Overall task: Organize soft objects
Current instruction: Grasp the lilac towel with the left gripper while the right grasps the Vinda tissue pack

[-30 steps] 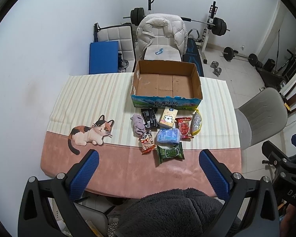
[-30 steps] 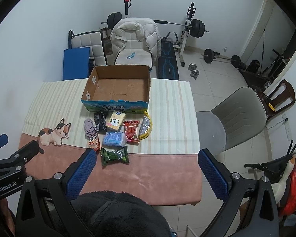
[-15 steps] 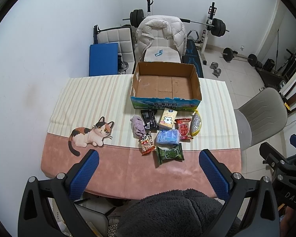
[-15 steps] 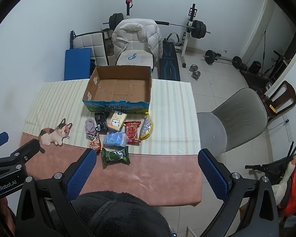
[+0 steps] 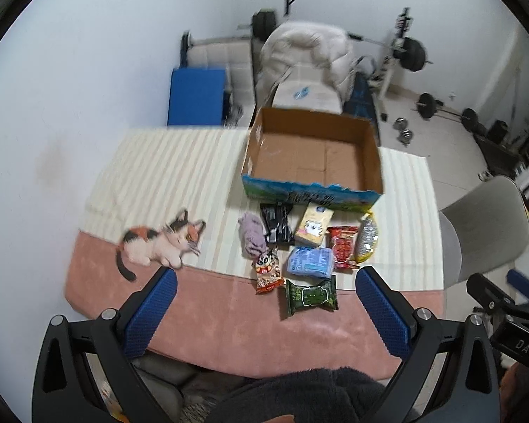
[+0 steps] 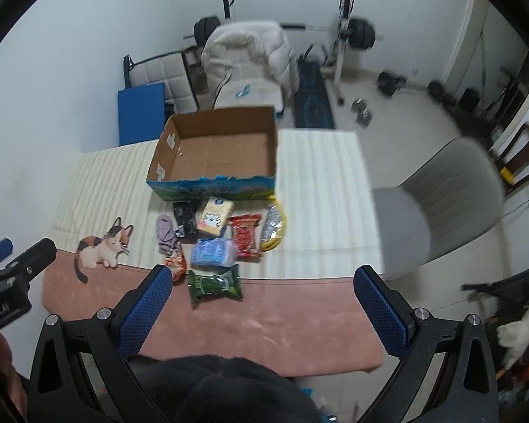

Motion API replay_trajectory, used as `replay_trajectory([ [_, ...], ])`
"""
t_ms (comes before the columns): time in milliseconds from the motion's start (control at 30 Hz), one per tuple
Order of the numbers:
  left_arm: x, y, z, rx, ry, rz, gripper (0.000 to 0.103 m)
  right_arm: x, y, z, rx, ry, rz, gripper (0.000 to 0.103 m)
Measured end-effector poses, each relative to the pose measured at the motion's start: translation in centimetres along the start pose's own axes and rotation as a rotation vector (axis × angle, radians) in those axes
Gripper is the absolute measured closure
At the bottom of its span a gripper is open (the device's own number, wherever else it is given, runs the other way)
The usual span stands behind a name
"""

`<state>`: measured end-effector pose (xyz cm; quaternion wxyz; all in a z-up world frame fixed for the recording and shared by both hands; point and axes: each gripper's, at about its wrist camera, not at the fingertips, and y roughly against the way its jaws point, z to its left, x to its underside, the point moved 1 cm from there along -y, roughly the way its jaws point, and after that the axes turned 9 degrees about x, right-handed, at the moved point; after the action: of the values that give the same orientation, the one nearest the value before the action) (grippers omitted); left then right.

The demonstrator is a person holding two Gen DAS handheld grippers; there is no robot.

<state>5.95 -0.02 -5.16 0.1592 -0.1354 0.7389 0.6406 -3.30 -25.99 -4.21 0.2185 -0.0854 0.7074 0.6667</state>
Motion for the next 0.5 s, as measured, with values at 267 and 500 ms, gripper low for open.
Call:
replay_trajectory([
  [267, -2.1, -15.2, 5.8, 0.002, 0.185, 0.228, 0.001, -3.6, -16.5, 4.5, -0.105, 0.008, 0.156, 0.0],
  [500, -3.7, -28.6, 9.7, 0.066, 0.277, 0.415, 0.032, -5.1, -30.3, 9.5, -0.14, -0.081, 0.296, 0.01],
])
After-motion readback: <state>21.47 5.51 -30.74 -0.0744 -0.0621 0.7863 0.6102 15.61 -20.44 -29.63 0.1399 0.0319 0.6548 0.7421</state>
